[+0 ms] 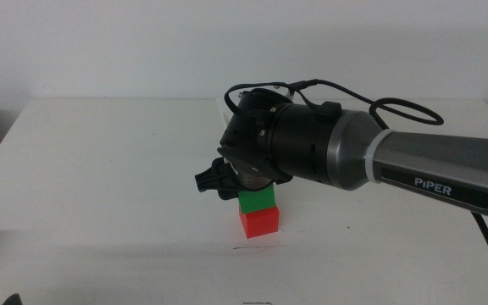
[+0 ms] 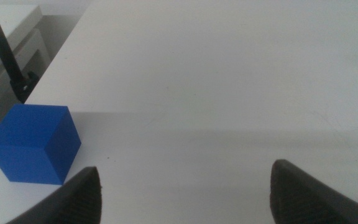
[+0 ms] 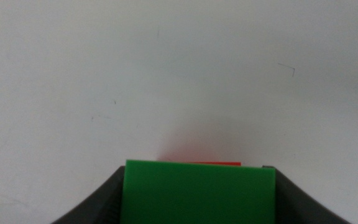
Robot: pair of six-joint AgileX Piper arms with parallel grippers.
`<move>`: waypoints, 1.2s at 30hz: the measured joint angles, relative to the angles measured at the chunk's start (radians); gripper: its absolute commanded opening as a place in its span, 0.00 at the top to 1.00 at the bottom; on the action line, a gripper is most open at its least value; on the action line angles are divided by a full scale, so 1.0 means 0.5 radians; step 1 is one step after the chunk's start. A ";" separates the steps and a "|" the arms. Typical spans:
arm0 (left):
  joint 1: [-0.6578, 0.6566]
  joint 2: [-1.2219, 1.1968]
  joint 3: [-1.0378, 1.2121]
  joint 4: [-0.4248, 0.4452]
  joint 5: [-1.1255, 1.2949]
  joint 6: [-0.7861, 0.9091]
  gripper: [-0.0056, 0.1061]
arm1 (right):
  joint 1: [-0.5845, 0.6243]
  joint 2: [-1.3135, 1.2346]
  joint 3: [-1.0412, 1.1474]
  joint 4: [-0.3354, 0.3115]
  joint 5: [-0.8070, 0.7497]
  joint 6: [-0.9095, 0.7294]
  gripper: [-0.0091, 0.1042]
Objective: Stack red cubes first, then green, then blue cubes in a specific spot.
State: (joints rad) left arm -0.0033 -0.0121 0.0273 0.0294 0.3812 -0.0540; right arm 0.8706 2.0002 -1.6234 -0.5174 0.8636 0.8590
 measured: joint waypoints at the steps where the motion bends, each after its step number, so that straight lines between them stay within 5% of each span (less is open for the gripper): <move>1: 0.000 0.000 0.000 0.000 0.000 0.000 0.13 | 0.000 0.000 0.006 0.000 -0.007 0.000 0.90; 26: 0.000 0.000 0.000 0.000 0.000 0.000 0.13 | -0.024 0.042 0.033 0.002 -0.038 0.046 0.85; 31: 0.000 0.000 0.000 0.000 0.000 0.000 0.13 | -0.024 0.042 0.033 0.000 -0.033 0.074 0.69; 32: 0.000 0.000 0.000 0.000 0.000 0.000 0.13 | -0.024 0.042 0.033 0.000 -0.033 0.074 0.45; 36: 0.000 0.000 0.000 0.000 0.000 0.000 0.13 | -0.024 0.042 0.033 0.000 -0.033 0.076 0.26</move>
State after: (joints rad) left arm -0.0033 -0.0121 0.0273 0.0294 0.3812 -0.0540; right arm 0.8587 2.0211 -1.6071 -0.5174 0.8470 0.8969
